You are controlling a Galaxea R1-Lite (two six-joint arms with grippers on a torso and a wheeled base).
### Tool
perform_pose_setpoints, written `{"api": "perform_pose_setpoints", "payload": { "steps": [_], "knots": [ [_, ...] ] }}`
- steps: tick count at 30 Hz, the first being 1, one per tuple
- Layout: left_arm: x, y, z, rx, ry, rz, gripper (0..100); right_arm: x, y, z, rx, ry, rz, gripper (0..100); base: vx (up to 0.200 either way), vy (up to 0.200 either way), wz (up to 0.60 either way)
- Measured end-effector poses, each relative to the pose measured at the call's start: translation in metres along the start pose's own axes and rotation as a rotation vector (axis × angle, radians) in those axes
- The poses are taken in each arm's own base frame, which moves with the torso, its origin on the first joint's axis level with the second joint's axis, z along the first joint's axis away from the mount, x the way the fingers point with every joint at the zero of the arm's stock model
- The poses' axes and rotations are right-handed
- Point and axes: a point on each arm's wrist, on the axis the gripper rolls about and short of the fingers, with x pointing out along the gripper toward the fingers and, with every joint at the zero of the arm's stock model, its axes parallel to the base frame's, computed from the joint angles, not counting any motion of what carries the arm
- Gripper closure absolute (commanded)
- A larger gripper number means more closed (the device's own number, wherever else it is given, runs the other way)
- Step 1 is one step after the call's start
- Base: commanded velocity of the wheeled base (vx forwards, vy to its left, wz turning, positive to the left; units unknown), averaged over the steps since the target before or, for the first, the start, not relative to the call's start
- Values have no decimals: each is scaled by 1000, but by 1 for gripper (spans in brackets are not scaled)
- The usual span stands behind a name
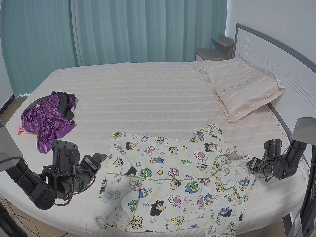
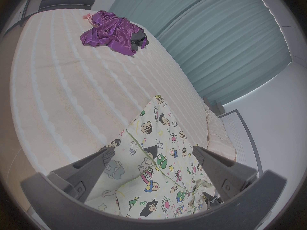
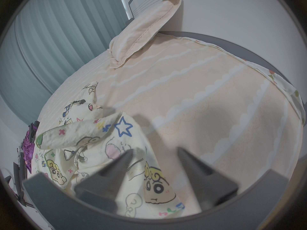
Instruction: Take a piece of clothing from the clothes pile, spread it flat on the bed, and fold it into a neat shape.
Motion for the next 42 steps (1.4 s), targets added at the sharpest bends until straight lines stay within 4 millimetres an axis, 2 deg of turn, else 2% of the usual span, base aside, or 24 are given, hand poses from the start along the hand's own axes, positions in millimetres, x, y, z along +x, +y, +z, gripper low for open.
{"api": "perform_pose_setpoints", "payload": {
  "steps": [3,8,13,18,24,32,37,42],
  "knots": [
    [0,0,0,0,0,0,0,-1,-2,4,8,-17,-1,0,0,0,0],
    [0,0,0,-2,0,0,0,-14,-7,25,50,-94,15,0,0,0,0],
    [0,0,0,-2,0,0,0,-35,4,35,136,-136,86,0,0,0,0],
    [0,0,0,-5,0,-1,0,-61,29,17,176,-59,219,0,0,0,0],
    [0,0,0,-5,0,-1,0,-74,59,0,189,17,334,0,0,0,0],
    [0,0,0,-6,0,-1,0,-62,85,-1,244,49,404,0,0,0,0],
    [0,0,0,-6,-1,0,0,-42,96,3,254,45,417,0,0,0,0],
    [1,0,0,-6,0,0,0,-20,102,17,274,9,424,0,0,0,0]
  ]
}}
